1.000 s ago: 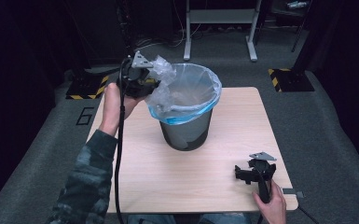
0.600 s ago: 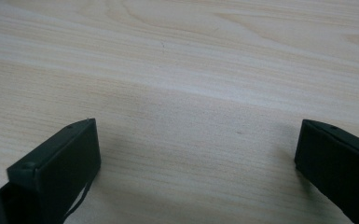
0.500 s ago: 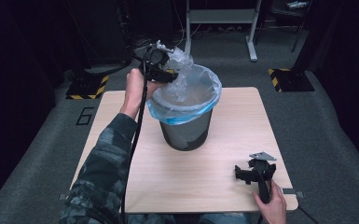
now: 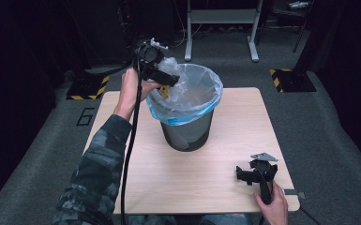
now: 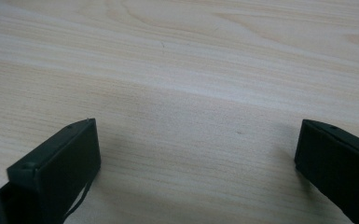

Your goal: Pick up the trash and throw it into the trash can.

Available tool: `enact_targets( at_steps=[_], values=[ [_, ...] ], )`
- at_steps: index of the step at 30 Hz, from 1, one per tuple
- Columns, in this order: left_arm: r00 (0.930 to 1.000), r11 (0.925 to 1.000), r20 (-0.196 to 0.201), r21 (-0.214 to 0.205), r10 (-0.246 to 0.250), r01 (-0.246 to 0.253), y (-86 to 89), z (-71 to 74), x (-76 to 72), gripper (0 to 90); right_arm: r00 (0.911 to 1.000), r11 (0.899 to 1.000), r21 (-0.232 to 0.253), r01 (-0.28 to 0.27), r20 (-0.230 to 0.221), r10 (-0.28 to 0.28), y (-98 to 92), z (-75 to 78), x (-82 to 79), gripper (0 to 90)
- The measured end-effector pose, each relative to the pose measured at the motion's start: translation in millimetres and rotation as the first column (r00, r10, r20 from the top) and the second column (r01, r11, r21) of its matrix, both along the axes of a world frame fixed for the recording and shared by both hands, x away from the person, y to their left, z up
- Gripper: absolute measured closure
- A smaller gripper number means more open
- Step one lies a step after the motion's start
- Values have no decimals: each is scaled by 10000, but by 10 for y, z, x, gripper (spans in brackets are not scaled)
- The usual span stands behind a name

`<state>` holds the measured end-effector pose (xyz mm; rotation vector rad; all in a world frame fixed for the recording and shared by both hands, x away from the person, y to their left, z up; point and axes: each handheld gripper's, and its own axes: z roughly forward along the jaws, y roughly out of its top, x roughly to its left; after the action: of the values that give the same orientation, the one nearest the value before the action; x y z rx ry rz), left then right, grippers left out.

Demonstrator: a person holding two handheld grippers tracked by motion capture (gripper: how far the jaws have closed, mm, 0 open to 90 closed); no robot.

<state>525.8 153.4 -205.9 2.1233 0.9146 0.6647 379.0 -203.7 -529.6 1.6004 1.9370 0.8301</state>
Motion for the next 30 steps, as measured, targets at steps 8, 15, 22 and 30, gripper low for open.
enact_targets(
  at_steps=[8,15,22,30],
  values=[
    [9996,9998,-239,140,144,-140,11,48,-18,0,10000,10000,-5,1,-39,-1,0,3,-1,0],
    [9724,9972,-2311,739,312,-145,-43,-161,284,0,10000,10000,-10,-4,-18,4,-1,1,-1,0],
    [9695,9985,-2410,184,-447,506,-51,-267,151,0,10000,10000,-1,0,-38,0,0,2,-1,0],
    [9996,9971,-293,-763,4,-27,646,-797,-925,0,10000,10000,-33,-16,-29,15,-2,1,-1,0]
  ],
)
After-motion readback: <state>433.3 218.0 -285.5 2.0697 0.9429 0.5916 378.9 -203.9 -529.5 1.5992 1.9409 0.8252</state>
